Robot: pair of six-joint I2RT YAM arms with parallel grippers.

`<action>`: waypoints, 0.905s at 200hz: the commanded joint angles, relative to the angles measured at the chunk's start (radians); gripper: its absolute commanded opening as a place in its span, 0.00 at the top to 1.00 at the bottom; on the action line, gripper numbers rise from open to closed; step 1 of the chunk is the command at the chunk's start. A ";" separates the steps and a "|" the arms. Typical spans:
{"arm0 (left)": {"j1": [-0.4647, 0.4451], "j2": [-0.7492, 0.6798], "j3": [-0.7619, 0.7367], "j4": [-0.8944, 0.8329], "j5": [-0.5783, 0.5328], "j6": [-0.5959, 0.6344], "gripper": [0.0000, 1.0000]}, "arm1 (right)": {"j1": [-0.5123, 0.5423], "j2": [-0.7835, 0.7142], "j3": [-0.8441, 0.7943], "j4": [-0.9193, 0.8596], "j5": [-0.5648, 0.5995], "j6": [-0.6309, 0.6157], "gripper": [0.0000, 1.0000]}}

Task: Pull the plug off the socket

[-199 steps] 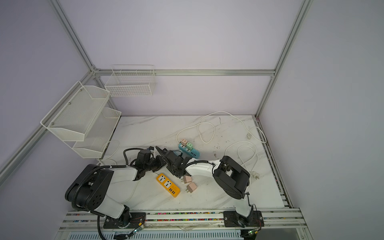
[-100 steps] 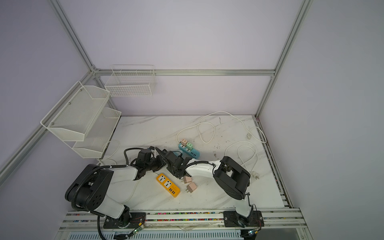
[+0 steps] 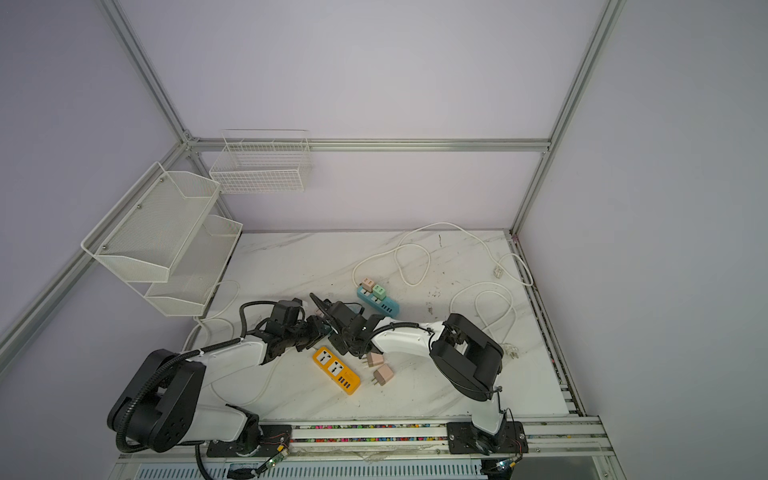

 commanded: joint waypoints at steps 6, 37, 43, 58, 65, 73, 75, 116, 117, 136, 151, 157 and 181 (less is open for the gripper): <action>-0.007 -0.051 -0.003 -0.061 -0.034 0.004 0.49 | 0.001 -0.062 0.044 0.060 -0.080 0.077 1.00; -0.005 -0.090 -0.003 -0.060 -0.038 -0.007 0.44 | -0.012 -0.074 0.050 0.056 -0.083 0.117 1.00; -0.005 -0.098 -0.004 -0.062 -0.040 -0.011 0.43 | -0.012 -0.077 0.050 0.056 -0.086 0.120 1.00; -0.004 -0.117 -0.004 -0.063 -0.043 -0.016 0.40 | -0.016 -0.085 0.045 0.047 -0.076 0.127 1.00; -0.001 -0.124 -0.002 -0.071 -0.044 -0.018 0.39 | -0.021 -0.090 0.041 0.044 -0.070 0.132 1.00; 0.002 -0.132 -0.002 -0.082 -0.052 -0.022 0.39 | -0.025 -0.100 0.033 0.047 -0.069 0.142 1.00; 0.002 -0.134 -0.003 -0.083 -0.054 -0.024 0.39 | -0.026 -0.102 0.032 0.047 -0.069 0.143 1.00; 0.007 -0.180 -0.023 -0.053 -0.058 -0.071 0.35 | -0.029 -0.114 0.026 0.058 -0.103 0.176 1.00; 0.007 -0.181 -0.023 -0.052 -0.058 -0.072 0.35 | -0.029 -0.113 0.026 0.059 -0.102 0.178 1.00; 0.009 -0.195 -0.032 -0.033 -0.068 -0.100 0.34 | -0.029 -0.111 0.031 0.058 -0.104 0.190 1.00; 0.011 -0.197 -0.046 -0.008 -0.072 -0.128 0.34 | -0.028 -0.110 0.030 0.065 -0.111 0.199 1.00; 0.011 -0.197 -0.049 0.007 -0.071 -0.137 0.34 | -0.029 -0.108 0.029 0.067 -0.111 0.204 1.00; 0.013 -0.190 -0.061 0.051 -0.065 -0.162 0.36 | -0.031 -0.105 0.032 0.069 -0.129 0.225 1.00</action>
